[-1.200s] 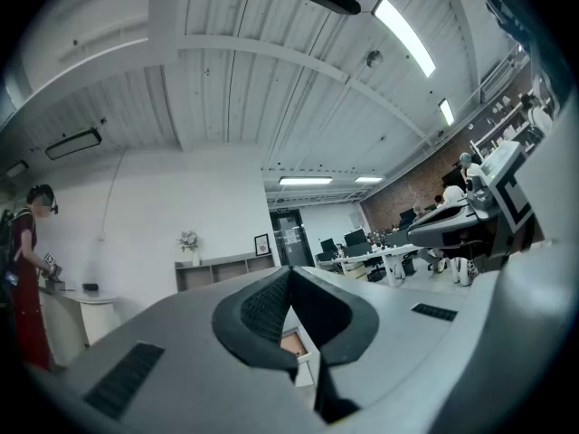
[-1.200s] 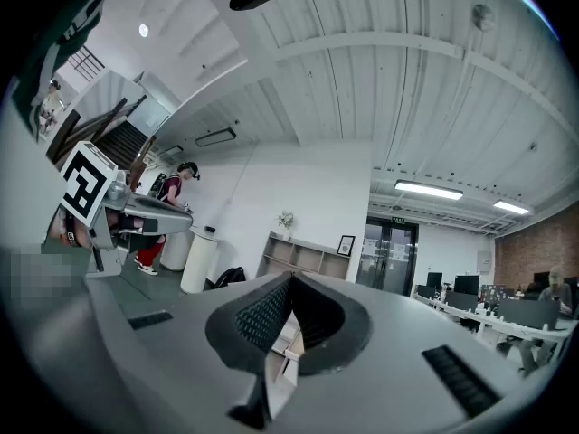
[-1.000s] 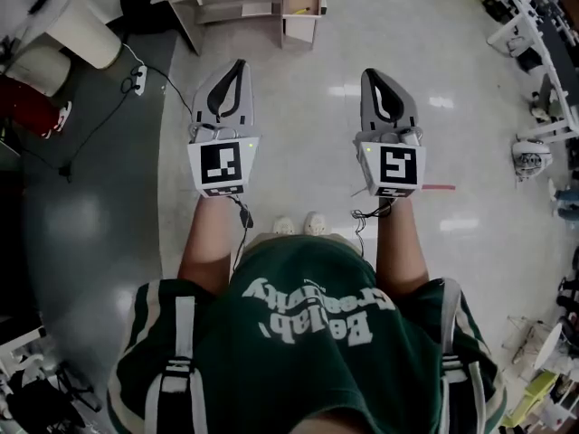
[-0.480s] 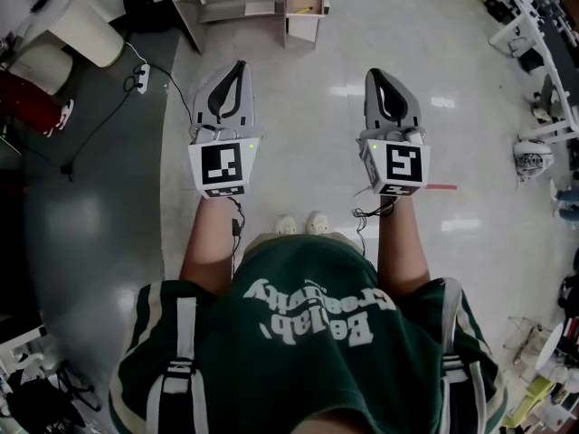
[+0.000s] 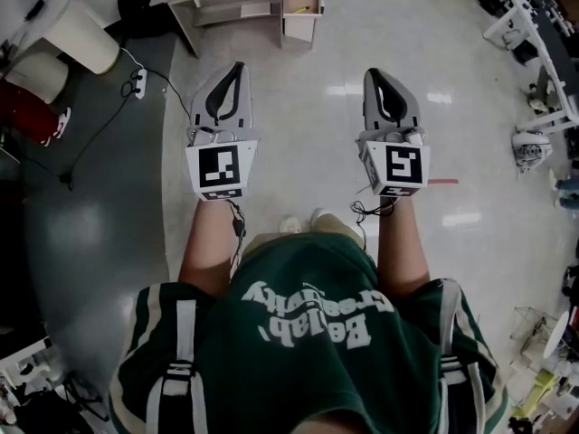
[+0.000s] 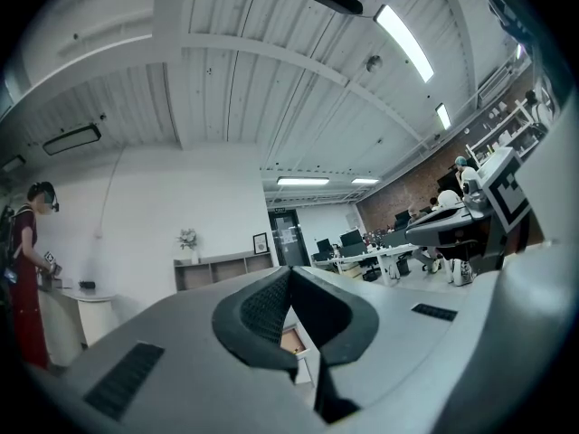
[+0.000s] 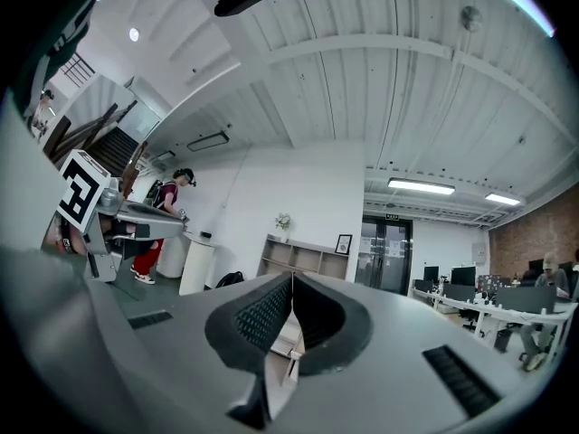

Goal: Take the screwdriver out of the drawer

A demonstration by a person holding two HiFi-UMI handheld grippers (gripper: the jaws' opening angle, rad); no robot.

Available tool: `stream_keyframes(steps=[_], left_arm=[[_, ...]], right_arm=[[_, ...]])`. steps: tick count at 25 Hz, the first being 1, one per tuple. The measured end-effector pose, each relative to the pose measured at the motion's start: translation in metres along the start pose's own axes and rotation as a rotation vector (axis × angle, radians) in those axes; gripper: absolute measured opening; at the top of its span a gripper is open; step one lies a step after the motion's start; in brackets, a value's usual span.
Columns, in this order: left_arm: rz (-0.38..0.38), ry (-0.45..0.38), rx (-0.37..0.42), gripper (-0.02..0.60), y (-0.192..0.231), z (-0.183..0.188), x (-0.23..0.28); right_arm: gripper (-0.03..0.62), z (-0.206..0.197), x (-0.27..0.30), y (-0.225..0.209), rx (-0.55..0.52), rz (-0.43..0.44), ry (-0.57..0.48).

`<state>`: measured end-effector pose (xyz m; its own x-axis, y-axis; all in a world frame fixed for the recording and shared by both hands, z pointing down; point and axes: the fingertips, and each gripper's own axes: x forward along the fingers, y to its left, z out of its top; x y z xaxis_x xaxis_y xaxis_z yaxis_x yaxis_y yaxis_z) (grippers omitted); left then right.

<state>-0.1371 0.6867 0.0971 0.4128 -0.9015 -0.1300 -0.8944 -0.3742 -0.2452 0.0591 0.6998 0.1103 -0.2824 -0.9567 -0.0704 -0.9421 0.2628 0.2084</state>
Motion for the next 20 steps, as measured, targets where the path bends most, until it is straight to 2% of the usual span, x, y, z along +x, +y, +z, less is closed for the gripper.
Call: stream_keyframes(steps=[6, 11, 20], left_arm=[[-0.014, 0.01, -0.009, 0.017, 0.004, -0.013, 0.019], [-0.018, 0.011, -0.001, 0.017, 0.011, -0.027, 0.057], [-0.001, 0.007, 0.018, 0.017, 0.032, -0.046, 0.187]], right_arm=[[0.032, -0.008, 0.016, -0.009, 0.003, -0.016, 0.015], [0.032, -0.018, 0.053, -0.022, -0.011, -0.002, -0.001], [0.032, -0.032, 0.179, -0.082, -0.031, 0.036, -0.028]])
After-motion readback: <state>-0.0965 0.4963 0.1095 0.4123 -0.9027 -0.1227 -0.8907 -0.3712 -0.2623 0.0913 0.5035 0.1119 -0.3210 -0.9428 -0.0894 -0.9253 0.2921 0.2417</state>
